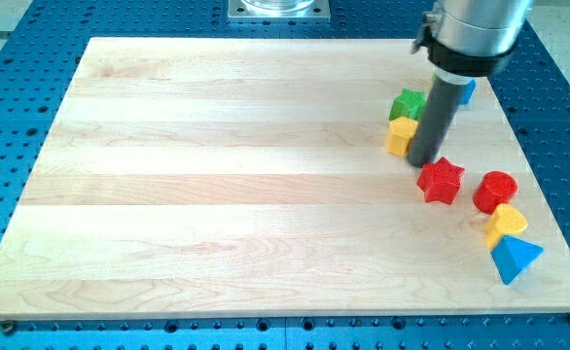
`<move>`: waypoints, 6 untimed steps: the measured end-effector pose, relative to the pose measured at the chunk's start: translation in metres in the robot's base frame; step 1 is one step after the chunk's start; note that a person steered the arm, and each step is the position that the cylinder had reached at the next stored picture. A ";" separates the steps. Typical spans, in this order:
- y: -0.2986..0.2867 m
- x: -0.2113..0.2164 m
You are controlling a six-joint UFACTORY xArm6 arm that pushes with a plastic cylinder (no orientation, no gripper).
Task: Slide the green star to the top left of the hexagon
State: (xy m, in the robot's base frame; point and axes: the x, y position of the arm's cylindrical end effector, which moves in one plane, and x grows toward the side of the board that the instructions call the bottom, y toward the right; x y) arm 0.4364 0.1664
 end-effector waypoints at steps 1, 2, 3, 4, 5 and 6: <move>0.060 -0.014; 0.063 -0.056; 0.024 -0.068; 0.000 -0.070; 0.031 -0.052; 0.011 -0.043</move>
